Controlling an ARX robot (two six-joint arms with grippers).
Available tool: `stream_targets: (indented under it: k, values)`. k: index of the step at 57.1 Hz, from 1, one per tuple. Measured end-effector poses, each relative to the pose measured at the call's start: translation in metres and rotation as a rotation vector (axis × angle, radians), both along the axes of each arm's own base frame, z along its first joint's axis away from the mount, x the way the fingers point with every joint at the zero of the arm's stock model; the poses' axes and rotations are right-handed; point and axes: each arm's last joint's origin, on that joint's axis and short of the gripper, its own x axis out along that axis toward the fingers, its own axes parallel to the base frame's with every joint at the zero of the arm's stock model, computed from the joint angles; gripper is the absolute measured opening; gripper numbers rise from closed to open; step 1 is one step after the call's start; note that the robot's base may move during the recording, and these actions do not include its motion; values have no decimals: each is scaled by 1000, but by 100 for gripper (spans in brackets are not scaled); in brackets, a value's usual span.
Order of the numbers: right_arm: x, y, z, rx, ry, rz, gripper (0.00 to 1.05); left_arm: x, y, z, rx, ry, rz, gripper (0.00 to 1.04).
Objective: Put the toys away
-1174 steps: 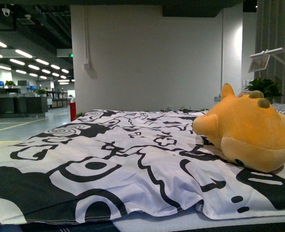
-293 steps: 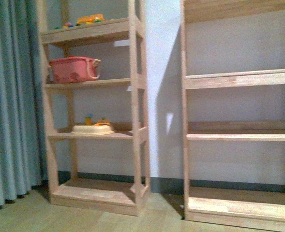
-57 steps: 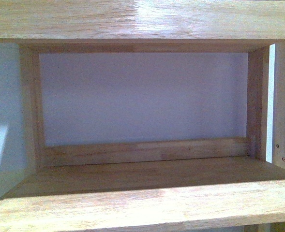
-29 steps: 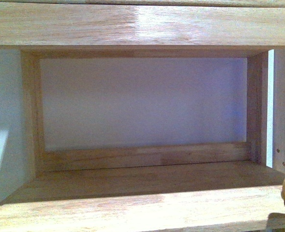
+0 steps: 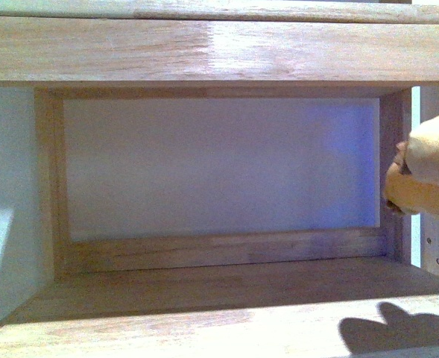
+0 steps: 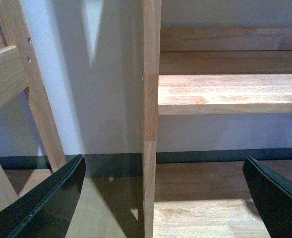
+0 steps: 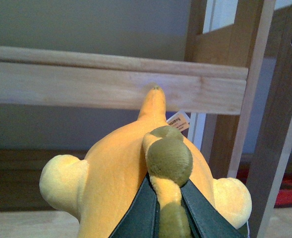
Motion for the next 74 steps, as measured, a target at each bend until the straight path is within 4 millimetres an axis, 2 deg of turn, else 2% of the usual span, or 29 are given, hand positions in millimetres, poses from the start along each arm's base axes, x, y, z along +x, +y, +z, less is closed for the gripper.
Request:
stream_targets:
  k: [33,44,56,74]
  values:
    - [1,50,103,-115,-193,44,5,0,0,0,0,0,0,99]
    - [1,59,150,-146,-275,61,5,0,0,0,0,0,0,99]
    - [1,51,177,-164,-314,99,5,0,0,0,0,0,0,99]
    - [12,23,195,-101,-350,228,5,0,0,0,0,0,0,99]
